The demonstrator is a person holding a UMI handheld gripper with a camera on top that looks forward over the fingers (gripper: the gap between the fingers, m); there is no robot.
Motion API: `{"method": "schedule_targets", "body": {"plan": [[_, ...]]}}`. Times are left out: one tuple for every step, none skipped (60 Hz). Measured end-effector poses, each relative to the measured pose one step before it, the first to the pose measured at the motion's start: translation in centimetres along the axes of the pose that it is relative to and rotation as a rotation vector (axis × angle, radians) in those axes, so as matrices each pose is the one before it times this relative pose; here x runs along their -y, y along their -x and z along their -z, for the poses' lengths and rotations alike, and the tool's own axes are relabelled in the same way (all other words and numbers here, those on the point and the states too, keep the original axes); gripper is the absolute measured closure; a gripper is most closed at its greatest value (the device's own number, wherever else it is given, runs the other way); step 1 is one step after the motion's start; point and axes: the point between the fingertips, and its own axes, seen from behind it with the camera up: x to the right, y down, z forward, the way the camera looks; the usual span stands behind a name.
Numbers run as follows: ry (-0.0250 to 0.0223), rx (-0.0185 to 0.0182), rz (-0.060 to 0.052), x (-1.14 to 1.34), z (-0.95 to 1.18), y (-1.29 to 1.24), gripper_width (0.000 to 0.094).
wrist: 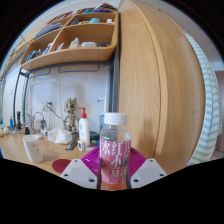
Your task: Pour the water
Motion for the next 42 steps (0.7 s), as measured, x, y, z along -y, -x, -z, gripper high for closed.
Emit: {"method": "schedule_targets", "body": {"plan": [[0.00131,-0.00132,0.0008,-0.022,0.016,-0.008,0.0601],[0.00066,0.00099,0.0028,0.015,0.01,0.045,0.0622],[0.00168,-0.00379,0.0009,-0.013,-0.001,-0.033,0.0622],[0.00008,-0.00776,-0.0004,0.023,0.003,-0.116,0.0622],[-0.00037,-0.00717,-0.0003,-0.046,-0.102,-0.146,0.0622],[0.0032,-0.00563,0.0028,-0.022,0.05,-0.019,0.0623],[0.00276,-0.00244,0.0076,0.003,0.095,0.04,0.0623],[0.00231,-0.00018,0.0097,0.038,0.073,0.051,0.0622],[0.00045,-0.00302,0.0091,0.103,0.072,0.061,0.0622],[-0.00187,-0.00478,0.0105,0.191,0.074,0.037,0.0622],[0.0016,-0.00313,0.0147,0.154,0.048,0.105,0.0622],[0.00328,-0.00111,0.0189,0.148,0.046,0.159,0.0622],[0.00128,-0.00142,0.0206,0.243,0.031,0.161,0.0621],[-0.00523,0.00044,0.0212,0.319,-0.078,-0.049,0.0621],[-0.00014,-0.00943,0.0212,0.323,0.116,0.313,0.0621],[0.00055,-0.0048,0.0269,0.311,0.04,0.214,0.0622],[0.00267,-0.00206,0.0317,0.257,-0.021,0.272,0.0622],[0.0024,-0.00171,0.0343,0.297,-0.019,0.268,0.062],[0.00014,-0.00283,0.0346,0.345,-0.043,0.23,0.062],[-0.00049,-0.00276,0.0353,0.382,-0.063,0.245,0.062],[-0.00169,-0.00038,0.039,0.36,0.037,0.194,0.0621],[0.00018,-0.00544,0.0395,0.407,-0.016,0.464,0.062],[-0.00308,-0.00083,0.0416,0.479,-0.127,0.399,0.0619],[-0.00315,0.00074,0.0414,0.47,-0.15,0.474,0.0619],[-0.00213,0.00205,0.0432,0.421,-0.146,0.519,0.062],[-0.00212,0.0034,0.0438,0.419,-0.147,0.5,0.062],[-0.00307,0.00294,0.0436,0.441,-0.14,0.471,0.0618],[-0.00535,0.00529,0.0423,0.417,0.13,0.227,0.0619],[0.00144,-0.00754,0.0449,0.54,0.092,0.56,0.062],[-0.00635,0.00246,0.045,0.475,-0.173,0.394,0.0619],[-0.00708,0.00201,0.0443,0.499,-0.163,0.357,0.062],[-0.00742,0.00047,0.0436,0.514,-0.126,0.313,0.0618],[-0.00718,0.00139,0.0441,0.485,-0.144,0.306,0.0617],[-0.00712,0.001,0.044,0.503,-0.111,0.246,0.0617],[-0.00819,-0.00098,0.0427,0.514,-0.142,0.217,0.0617],[-0.00649,-0.00507,0.04,0.687,0.07,0.4,0.0617],[-0.0074,-0.00158,0.0417,0.524,-0.157,0.179,0.0618],[-0.00745,-0.00084,0.041,0.492,-0.126,0.162,0.0618],[-0.00828,-0.0016,0.0401,0.54,-0.1,0.115,0.0618],[-0.00881,-0.00388,0.0379,0.515,-0.13,0.018,0.0618],[-0.00841,-0.00398,0.0383,0.536,-0.093,0.031,0.0618],[-0.00838,-0.00335,0.04,0.474,-0.08,0.001,0.0619]]}}
